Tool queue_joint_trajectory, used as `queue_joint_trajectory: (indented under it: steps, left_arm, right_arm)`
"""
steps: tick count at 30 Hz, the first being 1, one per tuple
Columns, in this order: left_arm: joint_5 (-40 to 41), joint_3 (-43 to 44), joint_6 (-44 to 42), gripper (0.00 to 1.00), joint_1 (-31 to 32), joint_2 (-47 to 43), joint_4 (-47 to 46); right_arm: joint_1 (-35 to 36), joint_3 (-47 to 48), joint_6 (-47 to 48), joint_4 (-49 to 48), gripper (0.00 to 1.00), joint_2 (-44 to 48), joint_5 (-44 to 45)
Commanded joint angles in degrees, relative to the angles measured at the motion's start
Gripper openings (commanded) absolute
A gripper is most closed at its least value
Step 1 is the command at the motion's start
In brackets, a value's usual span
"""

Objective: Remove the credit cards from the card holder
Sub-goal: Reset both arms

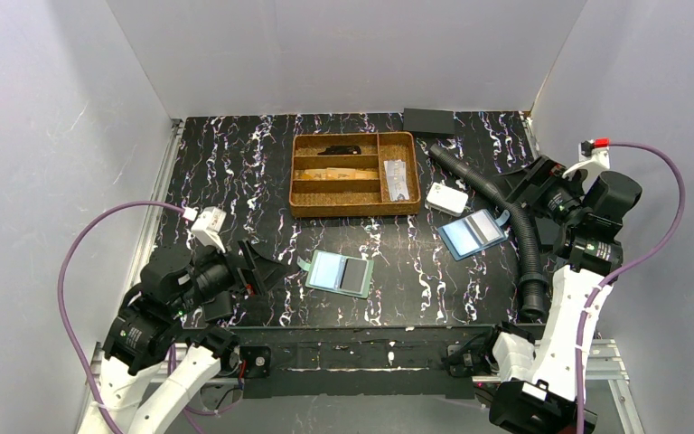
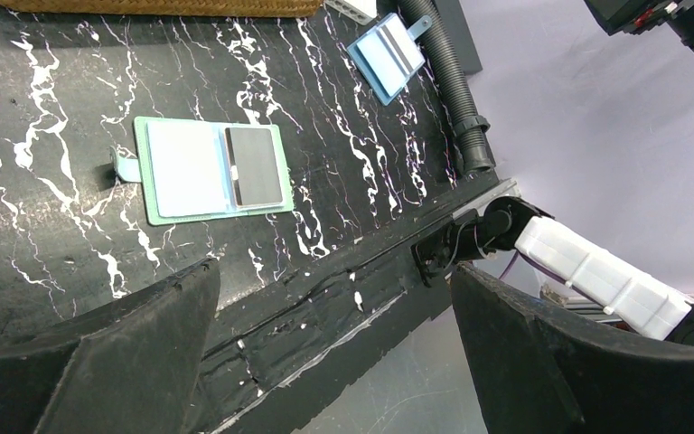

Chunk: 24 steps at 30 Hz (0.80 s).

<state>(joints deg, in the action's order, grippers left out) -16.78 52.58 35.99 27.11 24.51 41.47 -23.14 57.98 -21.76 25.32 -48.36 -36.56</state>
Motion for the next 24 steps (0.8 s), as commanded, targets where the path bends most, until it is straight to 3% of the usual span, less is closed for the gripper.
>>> queue_joint_trajectory:
  steps: [1, 24]
  left_arm:
    - [0.9, 1.9, -1.2, 0.98, -0.2, -0.2, 1.5]
    - [1.9, 3.7, -2.4, 0.98, -0.2, 1.3, 2.5]
  right_arm:
    - [-0.2, 3.0, -1.8, -2.5, 0.98, 0.2, 0.5]
    - [-0.2, 5.1, -5.2, -3.2, 0.98, -1.3, 0.7]
